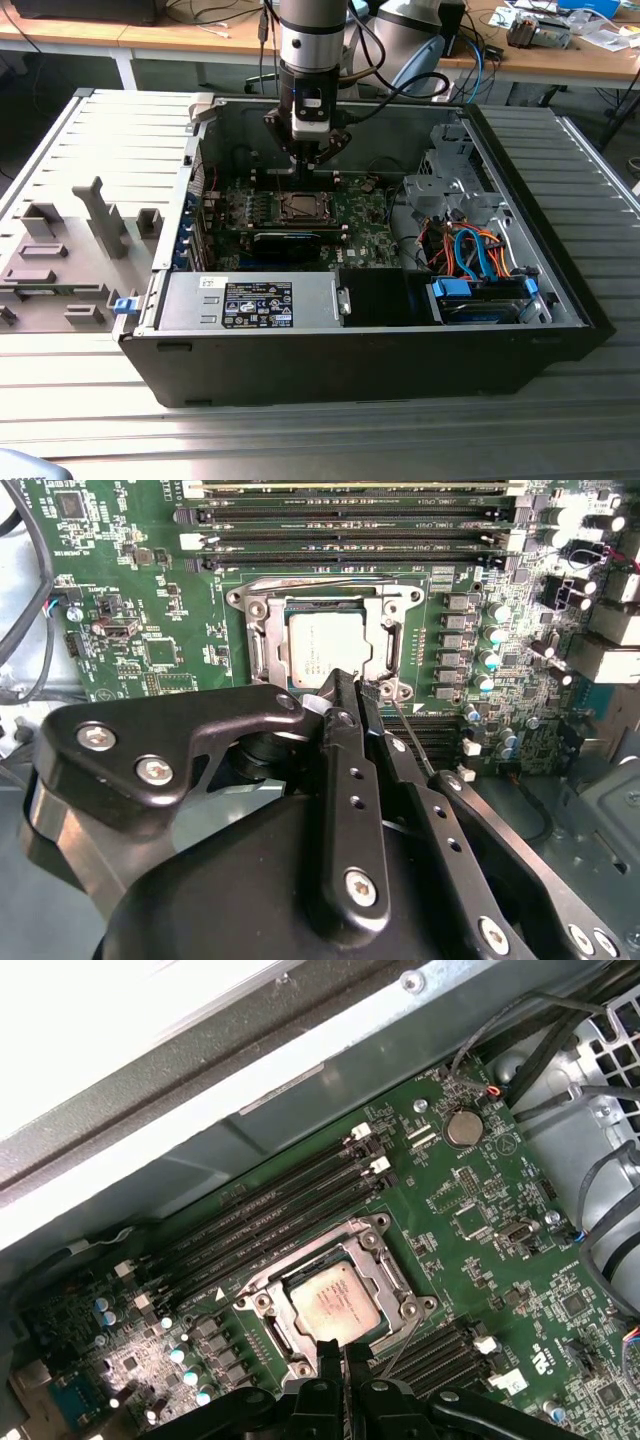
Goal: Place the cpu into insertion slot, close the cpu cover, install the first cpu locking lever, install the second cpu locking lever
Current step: 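Install the first cpu locking lever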
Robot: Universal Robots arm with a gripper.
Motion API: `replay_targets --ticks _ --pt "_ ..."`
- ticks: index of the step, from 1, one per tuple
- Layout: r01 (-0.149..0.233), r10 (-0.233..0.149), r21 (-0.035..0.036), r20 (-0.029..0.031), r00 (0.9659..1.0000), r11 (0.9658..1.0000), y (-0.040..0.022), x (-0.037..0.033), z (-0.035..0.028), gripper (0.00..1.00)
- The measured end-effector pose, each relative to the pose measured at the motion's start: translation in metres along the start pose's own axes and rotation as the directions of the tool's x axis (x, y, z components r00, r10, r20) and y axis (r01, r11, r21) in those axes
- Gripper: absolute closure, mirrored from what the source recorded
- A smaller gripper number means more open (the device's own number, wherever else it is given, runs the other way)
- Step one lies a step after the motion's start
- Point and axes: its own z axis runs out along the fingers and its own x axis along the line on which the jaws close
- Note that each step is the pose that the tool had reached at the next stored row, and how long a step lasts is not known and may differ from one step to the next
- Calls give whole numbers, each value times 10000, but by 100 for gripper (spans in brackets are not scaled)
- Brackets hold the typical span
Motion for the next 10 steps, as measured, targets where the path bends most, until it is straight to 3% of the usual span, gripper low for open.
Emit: replay_targets --ticks 10 --pt "68 -68 0 1 10000 10000 0 0 0 84"
